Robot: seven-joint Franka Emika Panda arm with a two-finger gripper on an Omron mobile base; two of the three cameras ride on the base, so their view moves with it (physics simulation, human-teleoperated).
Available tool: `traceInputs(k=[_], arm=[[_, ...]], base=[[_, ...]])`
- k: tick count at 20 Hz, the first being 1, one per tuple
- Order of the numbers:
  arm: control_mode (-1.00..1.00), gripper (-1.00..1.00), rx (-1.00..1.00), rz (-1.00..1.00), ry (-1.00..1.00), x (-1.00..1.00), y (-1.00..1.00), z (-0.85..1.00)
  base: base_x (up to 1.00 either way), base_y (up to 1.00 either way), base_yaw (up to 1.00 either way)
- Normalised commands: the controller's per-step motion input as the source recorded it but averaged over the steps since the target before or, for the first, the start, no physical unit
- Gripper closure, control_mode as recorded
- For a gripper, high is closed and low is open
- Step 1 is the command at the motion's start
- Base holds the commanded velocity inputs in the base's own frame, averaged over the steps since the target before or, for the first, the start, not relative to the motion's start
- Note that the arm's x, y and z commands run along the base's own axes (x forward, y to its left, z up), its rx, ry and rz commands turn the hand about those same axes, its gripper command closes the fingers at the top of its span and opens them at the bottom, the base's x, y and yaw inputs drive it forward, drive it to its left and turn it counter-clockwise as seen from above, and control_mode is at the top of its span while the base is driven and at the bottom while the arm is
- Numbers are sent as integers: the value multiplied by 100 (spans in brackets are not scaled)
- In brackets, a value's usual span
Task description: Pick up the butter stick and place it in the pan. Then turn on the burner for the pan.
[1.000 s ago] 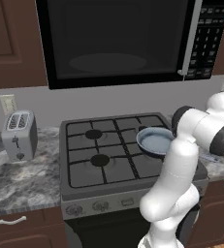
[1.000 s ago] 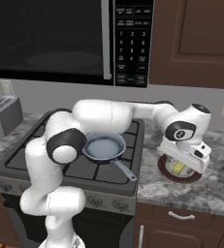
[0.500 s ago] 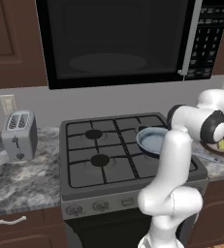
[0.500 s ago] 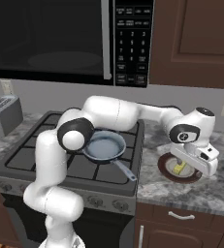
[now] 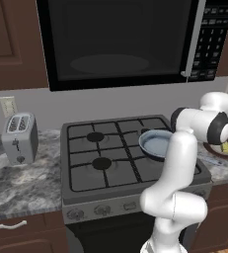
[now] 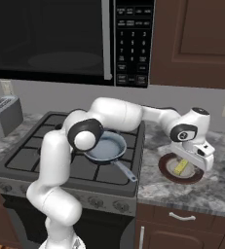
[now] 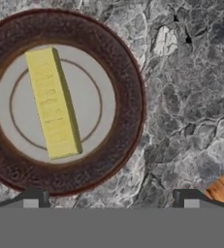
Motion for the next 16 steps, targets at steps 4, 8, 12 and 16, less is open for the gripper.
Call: traceInputs(k=[4, 8, 12, 16], arm=[[-100, -100, -3, 0, 0, 41, 16, -24], [-100, -100, 0, 0, 1, 36, 10, -23], [-100, -100, 0, 1, 2, 28, 3, -24], [-100, -100, 0, 2, 0, 26, 0, -21]], base=[[0, 0, 0], [0, 0, 0], [0, 0, 0], [0, 0, 0]])
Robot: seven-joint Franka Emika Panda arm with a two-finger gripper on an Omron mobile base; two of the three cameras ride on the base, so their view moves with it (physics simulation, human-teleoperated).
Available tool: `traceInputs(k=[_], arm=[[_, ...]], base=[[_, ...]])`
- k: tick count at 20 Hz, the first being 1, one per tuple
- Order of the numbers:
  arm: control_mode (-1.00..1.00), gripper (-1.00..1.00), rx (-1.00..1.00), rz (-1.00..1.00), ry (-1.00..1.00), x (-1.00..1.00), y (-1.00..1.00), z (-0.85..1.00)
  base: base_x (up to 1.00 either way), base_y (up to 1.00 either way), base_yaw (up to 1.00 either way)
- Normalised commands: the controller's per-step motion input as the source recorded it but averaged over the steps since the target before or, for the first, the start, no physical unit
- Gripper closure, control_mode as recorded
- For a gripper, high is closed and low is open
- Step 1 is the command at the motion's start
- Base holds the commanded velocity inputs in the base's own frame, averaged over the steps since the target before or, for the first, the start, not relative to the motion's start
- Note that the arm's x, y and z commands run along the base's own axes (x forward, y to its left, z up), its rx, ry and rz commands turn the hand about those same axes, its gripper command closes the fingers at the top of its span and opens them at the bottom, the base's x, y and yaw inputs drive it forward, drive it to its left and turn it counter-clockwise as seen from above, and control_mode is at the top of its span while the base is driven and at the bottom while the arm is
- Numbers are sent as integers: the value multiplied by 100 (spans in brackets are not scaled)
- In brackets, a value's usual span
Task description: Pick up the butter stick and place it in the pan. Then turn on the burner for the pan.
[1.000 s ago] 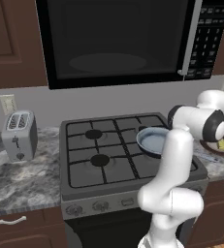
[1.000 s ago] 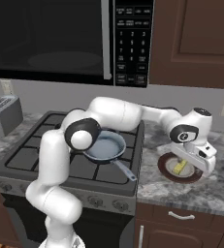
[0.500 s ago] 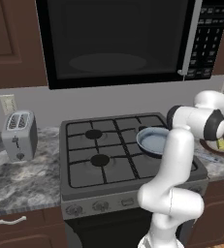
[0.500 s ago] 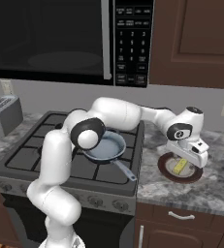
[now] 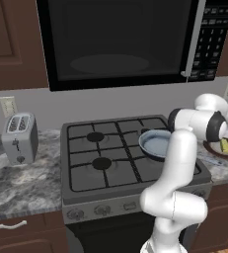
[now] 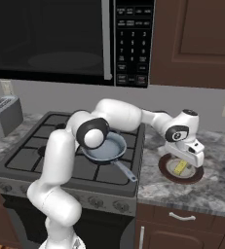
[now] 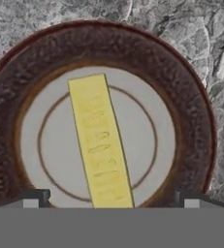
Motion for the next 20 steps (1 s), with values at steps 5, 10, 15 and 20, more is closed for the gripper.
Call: traceInputs(k=[5, 10, 15, 20], arm=[[-100, -100, 0, 1, 0, 28, 0, -12], [-100, -100, 0, 2, 0, 18, -1, -9], [-100, -100, 0, 1, 0, 1, -11, -11], [-100, -100, 0, 0, 0, 0, -17, -16]], base=[[0, 0, 0], [0, 0, 0], [0, 0, 0], [0, 0, 0]])
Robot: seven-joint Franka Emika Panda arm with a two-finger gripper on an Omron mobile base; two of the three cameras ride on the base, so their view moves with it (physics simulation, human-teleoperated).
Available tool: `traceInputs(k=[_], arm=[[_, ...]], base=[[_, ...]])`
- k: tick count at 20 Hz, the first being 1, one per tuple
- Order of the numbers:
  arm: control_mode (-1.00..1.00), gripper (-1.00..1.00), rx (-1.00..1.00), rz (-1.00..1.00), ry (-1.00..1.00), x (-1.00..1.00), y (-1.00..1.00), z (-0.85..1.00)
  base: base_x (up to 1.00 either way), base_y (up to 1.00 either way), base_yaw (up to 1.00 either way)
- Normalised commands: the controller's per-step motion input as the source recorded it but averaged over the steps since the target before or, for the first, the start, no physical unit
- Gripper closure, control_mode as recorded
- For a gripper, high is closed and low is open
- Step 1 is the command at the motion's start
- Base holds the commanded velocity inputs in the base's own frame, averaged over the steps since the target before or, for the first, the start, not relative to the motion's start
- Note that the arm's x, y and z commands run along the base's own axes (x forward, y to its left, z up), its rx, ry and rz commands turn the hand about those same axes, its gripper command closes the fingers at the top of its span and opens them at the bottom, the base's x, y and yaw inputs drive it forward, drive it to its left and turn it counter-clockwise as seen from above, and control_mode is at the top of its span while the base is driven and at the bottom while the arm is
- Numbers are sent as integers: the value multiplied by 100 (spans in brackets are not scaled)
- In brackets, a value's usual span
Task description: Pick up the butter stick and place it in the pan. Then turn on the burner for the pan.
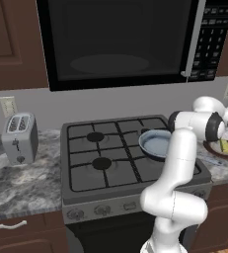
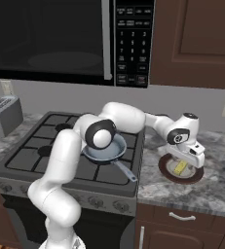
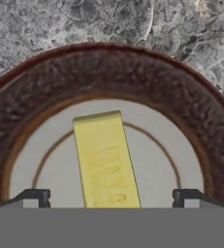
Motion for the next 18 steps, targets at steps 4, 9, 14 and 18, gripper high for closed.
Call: traceInputs(k=[4, 9, 14, 18], arm=[[-100, -100, 0, 0, 0, 0, -10, -25], [-100, -100, 0, 0, 0, 0, -1, -25], [-100, -100, 0, 0, 0, 0, 0, -7], [-100, 100, 0, 0, 0, 0, 0, 0]], base=[[0, 0, 0], [0, 0, 0], [0, 0, 0], [0, 0, 0]])
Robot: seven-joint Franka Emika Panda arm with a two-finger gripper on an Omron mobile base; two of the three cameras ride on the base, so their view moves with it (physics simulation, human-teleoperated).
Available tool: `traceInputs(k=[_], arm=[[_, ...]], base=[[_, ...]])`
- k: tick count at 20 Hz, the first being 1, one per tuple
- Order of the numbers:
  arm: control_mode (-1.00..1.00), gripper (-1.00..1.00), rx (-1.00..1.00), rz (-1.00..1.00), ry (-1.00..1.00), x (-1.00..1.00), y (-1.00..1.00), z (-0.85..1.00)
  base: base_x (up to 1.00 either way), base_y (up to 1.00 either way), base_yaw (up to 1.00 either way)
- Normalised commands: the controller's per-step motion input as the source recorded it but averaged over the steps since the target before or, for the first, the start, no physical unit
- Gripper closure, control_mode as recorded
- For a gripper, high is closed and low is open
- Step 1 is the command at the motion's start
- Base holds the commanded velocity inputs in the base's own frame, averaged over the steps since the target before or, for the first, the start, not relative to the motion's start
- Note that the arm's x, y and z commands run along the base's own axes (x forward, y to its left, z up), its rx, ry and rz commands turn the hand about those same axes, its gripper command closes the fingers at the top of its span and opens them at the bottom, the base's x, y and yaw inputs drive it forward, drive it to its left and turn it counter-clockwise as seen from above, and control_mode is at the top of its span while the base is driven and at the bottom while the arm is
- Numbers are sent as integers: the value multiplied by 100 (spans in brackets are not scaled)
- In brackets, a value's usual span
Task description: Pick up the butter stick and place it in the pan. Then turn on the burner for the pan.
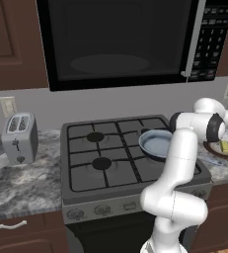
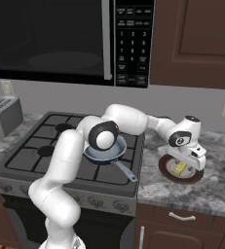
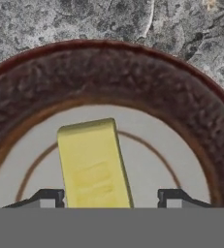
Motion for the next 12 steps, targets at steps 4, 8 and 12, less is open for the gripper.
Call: traceInputs(k=[4, 8, 12], arm=[[-100, 100, 0, 0, 0, 0, 0, 0], [-100, 100, 0, 0, 0, 0, 0, 0], [-100, 100, 0, 0, 0, 0, 0, 0]], base=[[0, 0, 0], [0, 0, 0], [0, 0, 0]])
